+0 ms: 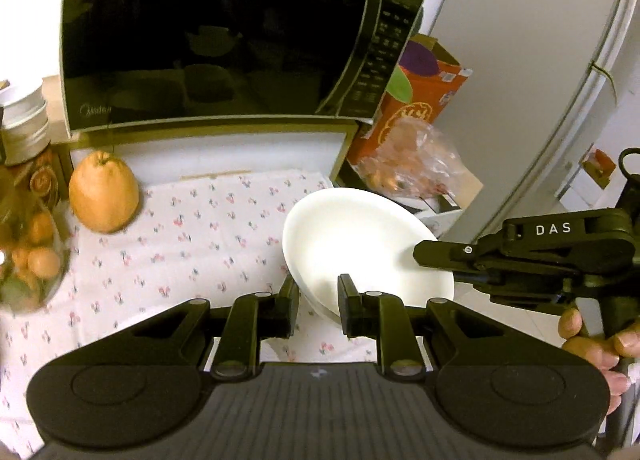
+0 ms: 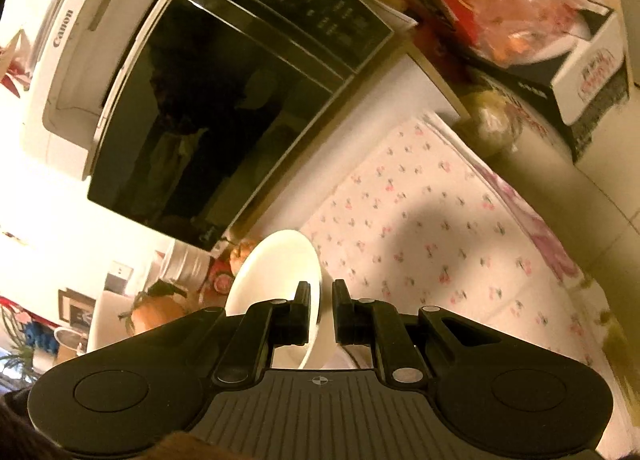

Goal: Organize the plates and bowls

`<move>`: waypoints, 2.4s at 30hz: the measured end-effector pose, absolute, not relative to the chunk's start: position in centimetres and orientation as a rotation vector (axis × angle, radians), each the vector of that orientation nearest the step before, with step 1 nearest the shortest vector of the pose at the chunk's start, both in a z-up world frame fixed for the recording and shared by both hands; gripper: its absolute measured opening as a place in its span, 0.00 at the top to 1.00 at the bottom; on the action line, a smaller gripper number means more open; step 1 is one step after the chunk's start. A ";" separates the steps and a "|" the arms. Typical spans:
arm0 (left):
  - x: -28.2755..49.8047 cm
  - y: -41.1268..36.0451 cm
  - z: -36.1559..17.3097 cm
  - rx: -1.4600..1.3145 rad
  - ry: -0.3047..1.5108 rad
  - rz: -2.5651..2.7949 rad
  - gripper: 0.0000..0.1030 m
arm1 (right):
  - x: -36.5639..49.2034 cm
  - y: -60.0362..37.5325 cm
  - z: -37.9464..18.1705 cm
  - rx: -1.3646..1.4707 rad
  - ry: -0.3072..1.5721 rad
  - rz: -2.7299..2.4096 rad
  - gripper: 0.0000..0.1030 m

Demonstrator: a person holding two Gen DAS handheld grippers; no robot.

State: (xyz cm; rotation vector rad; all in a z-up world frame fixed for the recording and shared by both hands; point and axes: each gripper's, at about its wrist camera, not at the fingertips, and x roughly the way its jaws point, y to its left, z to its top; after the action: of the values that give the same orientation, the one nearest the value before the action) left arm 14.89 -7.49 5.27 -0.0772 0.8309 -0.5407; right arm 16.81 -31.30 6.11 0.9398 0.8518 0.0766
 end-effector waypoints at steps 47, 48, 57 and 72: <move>6.0 -8.6 -1.6 -0.048 0.887 -0.529 0.81 | 7.4 -29.8 1.6 0.860 0.990 -0.096 0.86; 5.9 -8.7 -1.7 -0.043 0.884 -0.528 0.81 | 7.5 -29.8 1.5 0.855 0.992 -0.102 0.86; 5.8 -9.8 -2.7 0.023 0.876 -0.515 0.80 | 7.8 -30.1 0.8 0.850 1.011 -0.135 0.86; 5.9 -10.4 -3.6 0.047 0.895 -0.511 0.78 | 8.1 -30.1 0.0 0.785 1.055 -0.176 0.86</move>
State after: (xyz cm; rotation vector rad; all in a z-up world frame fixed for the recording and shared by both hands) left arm 5.94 -10.43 -3.60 0.0473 0.8946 -0.5115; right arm 8.13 -30.10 -0.05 0.7853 1.0548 -0.1762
